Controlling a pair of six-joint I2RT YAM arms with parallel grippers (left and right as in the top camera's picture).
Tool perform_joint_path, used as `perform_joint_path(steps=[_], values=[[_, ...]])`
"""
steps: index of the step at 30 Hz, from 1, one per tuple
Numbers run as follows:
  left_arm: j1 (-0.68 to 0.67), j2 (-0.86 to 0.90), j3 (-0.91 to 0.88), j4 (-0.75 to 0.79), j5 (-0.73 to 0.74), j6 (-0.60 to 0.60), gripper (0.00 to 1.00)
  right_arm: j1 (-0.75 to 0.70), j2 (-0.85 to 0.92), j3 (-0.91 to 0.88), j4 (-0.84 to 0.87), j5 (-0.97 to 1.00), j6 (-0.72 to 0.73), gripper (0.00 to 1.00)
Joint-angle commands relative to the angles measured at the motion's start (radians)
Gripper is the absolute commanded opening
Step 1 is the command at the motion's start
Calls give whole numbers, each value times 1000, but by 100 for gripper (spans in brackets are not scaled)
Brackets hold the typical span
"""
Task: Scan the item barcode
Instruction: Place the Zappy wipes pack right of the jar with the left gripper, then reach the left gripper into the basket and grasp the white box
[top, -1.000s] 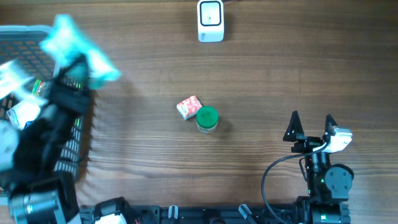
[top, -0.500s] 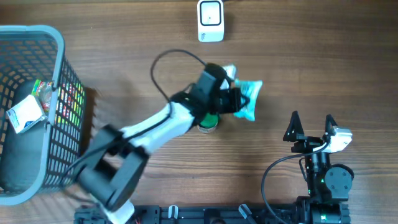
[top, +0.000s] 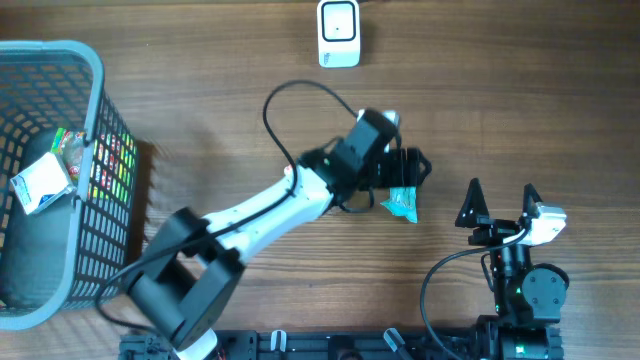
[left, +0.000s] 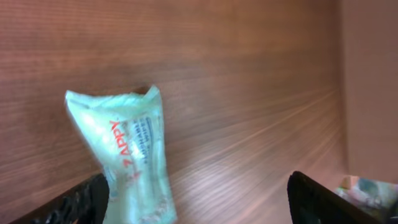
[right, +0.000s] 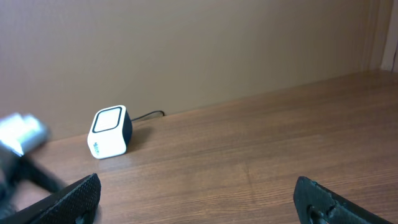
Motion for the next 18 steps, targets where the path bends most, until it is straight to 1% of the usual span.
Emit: perform_joint_path(steps=[1, 2, 3, 4, 5, 6, 7, 8, 10, 12, 13, 15, 16, 18], values=[[42, -154, 276, -258, -127, 99, 93, -3, -5, -1, 6, 13, 14, 100], [51, -180, 357, -371, -223, 118, 94, -3, -5, -1, 6, 13, 14, 100], [61, -211, 455, -505, -373, 134, 96, -3, -5, -1, 6, 13, 14, 100], [70, -235, 526, -598, -503, 134, 97, -3, -5, -1, 6, 13, 14, 100], [80, -261, 584, -675, -628, 134, 100, -3, -5, -1, 6, 13, 14, 100], [99, -292, 631, -736, -736, 134, 100, -3, -5, -1, 6, 13, 14, 100], [124, -326, 655, -777, -809, 132, 100, -3, -5, -1, 6, 13, 14, 100], [164, -377, 661, -817, -874, 93, 100, -3, -5, -1, 6, 13, 14, 100], [245, -445, 661, -882, -925, -20, 100, -3, -5, -1, 6, 13, 14, 100], [397, -525, 661, -980, -928, -194, 100, -3, -5, -1, 6, 13, 14, 100], [506, -565, 660, -1033, -928, -269, 100, -3, -5, -1, 6, 13, 14, 100], [669, -599, 660, -1106, -923, -358, 100, -3, -5, -1, 6, 13, 14, 100], [717, -602, 660, -1126, -917, -374, 100, -3, -5, -1, 6, 13, 14, 100], [875, -597, 657, -1176, -879, -422, 100, -3, -5, -1, 6, 13, 14, 100]])
